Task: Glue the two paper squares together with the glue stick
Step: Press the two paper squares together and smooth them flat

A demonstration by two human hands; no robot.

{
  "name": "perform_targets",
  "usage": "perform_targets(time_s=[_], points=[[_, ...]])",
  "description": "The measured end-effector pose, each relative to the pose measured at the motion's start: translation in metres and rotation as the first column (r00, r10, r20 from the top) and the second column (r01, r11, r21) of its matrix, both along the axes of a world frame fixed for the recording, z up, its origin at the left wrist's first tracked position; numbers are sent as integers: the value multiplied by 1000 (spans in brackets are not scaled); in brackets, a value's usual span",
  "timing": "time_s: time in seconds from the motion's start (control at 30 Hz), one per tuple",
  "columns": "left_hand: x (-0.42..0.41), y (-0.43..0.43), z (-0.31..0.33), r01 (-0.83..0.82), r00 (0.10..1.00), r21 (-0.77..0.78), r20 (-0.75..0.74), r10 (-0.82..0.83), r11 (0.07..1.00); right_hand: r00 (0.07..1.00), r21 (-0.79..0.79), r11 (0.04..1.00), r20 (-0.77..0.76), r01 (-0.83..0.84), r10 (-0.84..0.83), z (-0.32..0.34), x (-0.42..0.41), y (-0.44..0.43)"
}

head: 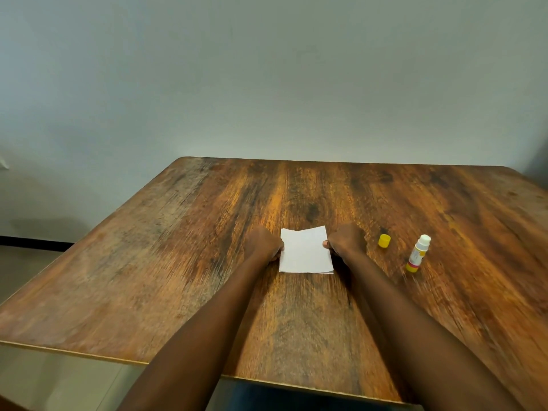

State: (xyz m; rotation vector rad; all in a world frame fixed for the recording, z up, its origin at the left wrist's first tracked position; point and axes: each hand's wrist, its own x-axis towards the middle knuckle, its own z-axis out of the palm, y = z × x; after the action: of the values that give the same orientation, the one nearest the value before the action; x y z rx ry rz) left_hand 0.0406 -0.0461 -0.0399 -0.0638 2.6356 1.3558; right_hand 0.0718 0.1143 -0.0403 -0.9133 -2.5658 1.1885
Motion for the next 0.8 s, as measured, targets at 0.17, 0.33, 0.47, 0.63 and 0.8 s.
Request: perform_targets(time_s=[0.17, 0.33, 0.47, 0.63, 0.8], points=[[1, 2, 1, 14, 1000, -32, -25, -15, 999, 1000, 14, 1000, 9, 4, -4, 0, 0, -1], [1, 3, 0, 24, 999, -71, -20, -26, 997, 1000, 28, 1000, 4, -5, 4, 0, 1, -2], [-1, 5, -1, 23, 999, -114, -23, -26, 993, 1000, 31, 999, 21, -16, 15, 2, 2, -2], [-2, 6, 0, 38, 999, -169, -30, -43, 985, 1000, 47, 999, 20, -21, 20, 2, 5, -2], [-4, 7, -1, 64, 996, -203, -42, -74, 977, 999, 41, 998, 10, -42, 41, 2, 6, -3]])
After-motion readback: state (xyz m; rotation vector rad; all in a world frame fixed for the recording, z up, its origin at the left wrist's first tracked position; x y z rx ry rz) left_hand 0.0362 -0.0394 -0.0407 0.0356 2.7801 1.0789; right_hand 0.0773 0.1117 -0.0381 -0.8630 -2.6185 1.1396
